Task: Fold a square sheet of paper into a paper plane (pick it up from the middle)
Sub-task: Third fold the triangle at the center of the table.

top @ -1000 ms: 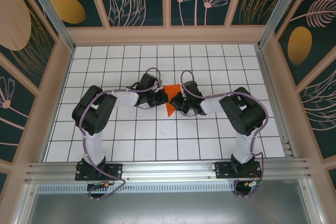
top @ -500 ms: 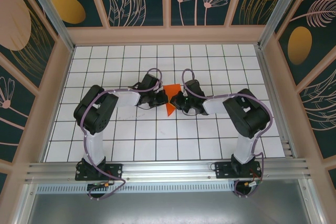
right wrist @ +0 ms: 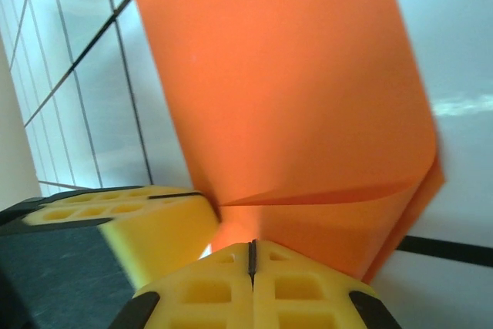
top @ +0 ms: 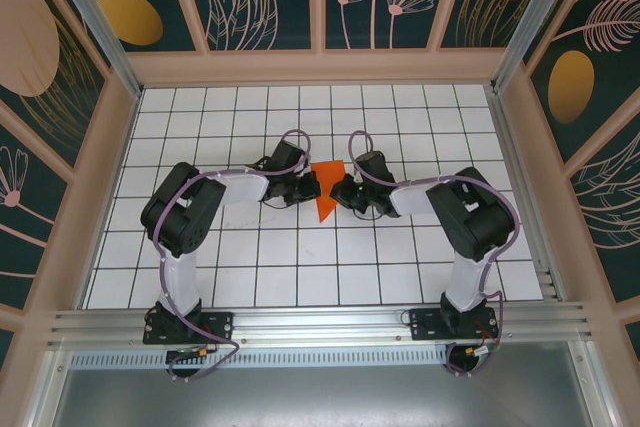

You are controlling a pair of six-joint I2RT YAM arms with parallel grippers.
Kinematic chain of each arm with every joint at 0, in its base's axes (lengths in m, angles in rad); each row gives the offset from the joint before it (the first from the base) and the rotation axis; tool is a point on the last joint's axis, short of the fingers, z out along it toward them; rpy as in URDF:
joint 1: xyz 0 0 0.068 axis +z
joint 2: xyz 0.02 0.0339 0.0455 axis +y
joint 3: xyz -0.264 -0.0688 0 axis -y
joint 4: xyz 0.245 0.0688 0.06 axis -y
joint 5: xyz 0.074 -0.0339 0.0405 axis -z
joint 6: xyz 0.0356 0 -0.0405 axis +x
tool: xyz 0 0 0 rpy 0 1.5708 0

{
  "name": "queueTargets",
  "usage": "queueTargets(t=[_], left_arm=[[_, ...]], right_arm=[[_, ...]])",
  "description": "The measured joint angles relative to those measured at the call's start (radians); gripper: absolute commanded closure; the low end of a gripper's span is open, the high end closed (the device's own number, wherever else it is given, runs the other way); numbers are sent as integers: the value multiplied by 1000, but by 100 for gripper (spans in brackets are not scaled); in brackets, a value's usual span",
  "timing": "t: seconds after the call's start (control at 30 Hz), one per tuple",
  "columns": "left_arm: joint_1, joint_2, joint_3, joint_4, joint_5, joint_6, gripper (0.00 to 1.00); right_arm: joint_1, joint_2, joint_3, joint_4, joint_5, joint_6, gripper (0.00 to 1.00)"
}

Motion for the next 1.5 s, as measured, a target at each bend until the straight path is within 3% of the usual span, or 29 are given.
queueTargets(t=[0.3, 1.1, 1.37, 1.5], left_arm=[[-6, 0, 11, -21, -20, 26, 100], [-7, 4, 18, -28, -30, 51, 100], [-7, 4, 18, -25, -30, 50, 100], [-7, 3, 10, -11, -30, 47, 100]], right_arm=[[-3, 10, 11, -20, -1, -30, 100], [-135, 58, 88, -68, -25, -31, 100], [-128, 16, 90, -103, 10, -41, 100], [-56, -64, 37, -90, -1, -46, 100]])
